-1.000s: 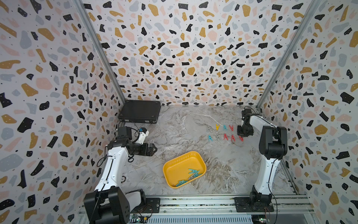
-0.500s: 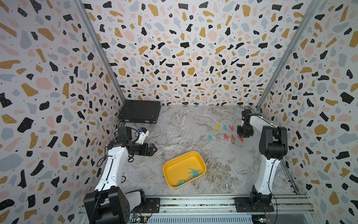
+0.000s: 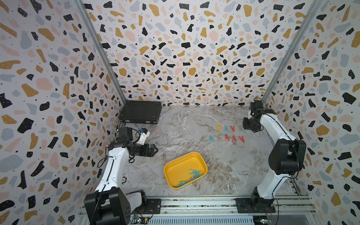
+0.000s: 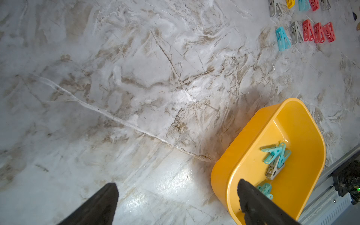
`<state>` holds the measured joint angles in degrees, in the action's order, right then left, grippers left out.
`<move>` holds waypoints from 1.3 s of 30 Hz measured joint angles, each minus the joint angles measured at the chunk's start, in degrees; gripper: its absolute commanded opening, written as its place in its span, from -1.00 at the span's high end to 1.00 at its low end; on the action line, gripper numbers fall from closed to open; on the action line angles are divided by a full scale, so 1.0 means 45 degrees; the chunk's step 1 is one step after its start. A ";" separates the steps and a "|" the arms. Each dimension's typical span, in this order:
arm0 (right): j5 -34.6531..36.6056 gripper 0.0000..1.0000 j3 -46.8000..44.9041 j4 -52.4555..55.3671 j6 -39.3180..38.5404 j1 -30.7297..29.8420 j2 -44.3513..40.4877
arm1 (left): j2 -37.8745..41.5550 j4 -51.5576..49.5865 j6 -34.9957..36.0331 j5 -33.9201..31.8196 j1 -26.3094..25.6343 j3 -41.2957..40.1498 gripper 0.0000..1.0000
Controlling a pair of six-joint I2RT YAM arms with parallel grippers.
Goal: Take the clothespins out of the storage box
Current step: Place the clothespin at the center of the board.
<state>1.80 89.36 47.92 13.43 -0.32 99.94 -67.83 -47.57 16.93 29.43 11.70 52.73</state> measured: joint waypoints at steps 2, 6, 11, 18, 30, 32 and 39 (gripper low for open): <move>-0.0398 0.31 -0.0597 -0.0039 0.0097 -0.0350 -0.0967 | 0.0005 0.0000 0.0000 -0.0049 0.0000 0.0000 -0.99; -0.1423 0.31 -0.2331 -0.0272 0.0306 -0.1642 -0.2885 | 0.0097 -0.0083 0.0058 -0.0219 0.0000 0.0005 -0.99; -0.2336 0.32 -0.5280 -0.0957 0.0685 -0.4420 -0.5115 | 0.0136 -0.0539 0.0670 -0.0180 -0.0015 0.0219 -1.00; -0.3565 0.32 -0.8786 -0.2273 0.1977 -0.6159 -0.7485 | -0.0010 -0.2472 0.2540 0.0588 -0.0209 0.1078 -1.00; -0.4245 0.33 -0.9447 -0.3177 0.2569 -0.6295 -0.7305 | -0.0437 -0.4561 0.4770 0.1234 -0.3288 0.2113 -1.00; -0.4260 0.33 -0.9447 -0.3249 0.2633 -0.6305 -0.7227 | -0.0539 -0.4211 0.4707 0.0758 -0.4002 0.2103 -0.99; -0.4250 0.33 -0.9447 -0.3342 0.2701 -0.6329 -0.7208 | -0.1753 -0.2992 0.4381 -0.0758 -0.5804 0.2103 -0.91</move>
<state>-17.32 46.85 32.88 25.58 -28.80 67.51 -75.72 -61.04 36.64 26.02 -14.41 62.19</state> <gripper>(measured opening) 0.335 0.969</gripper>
